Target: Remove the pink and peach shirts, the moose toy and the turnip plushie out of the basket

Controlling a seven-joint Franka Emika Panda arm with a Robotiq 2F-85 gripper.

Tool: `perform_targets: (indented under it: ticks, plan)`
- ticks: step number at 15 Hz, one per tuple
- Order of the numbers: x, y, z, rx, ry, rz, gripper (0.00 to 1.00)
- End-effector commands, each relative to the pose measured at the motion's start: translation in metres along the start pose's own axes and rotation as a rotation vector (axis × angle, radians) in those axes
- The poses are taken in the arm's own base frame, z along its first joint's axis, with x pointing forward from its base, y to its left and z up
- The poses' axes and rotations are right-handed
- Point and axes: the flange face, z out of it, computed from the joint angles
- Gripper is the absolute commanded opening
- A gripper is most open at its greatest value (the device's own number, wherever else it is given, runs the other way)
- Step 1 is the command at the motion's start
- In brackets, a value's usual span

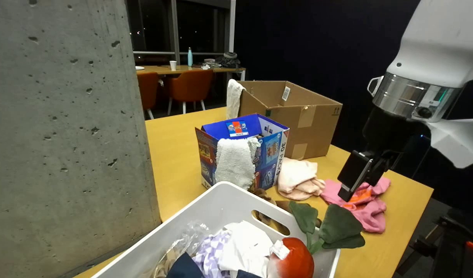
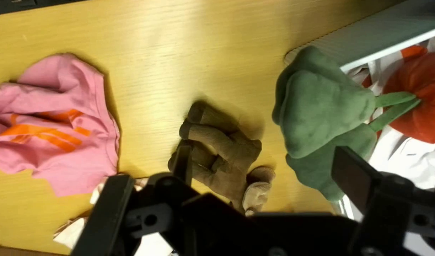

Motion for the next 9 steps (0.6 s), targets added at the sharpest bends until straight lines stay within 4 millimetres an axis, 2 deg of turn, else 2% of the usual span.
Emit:
perform_targets:
  ticks: [1, 3, 5, 9]
  plan:
    - [0.016, -0.002, 0.002, 0.010, 0.001, -0.032, 1.00]
    - [0.028, -0.011, 0.005, 0.020, 0.005, -0.069, 1.00]
    - [0.036, -0.029, 0.011, 0.029, -0.006, -0.118, 1.00]
    - [0.026, -0.062, 0.025, 0.064, -0.030, -0.198, 1.00]
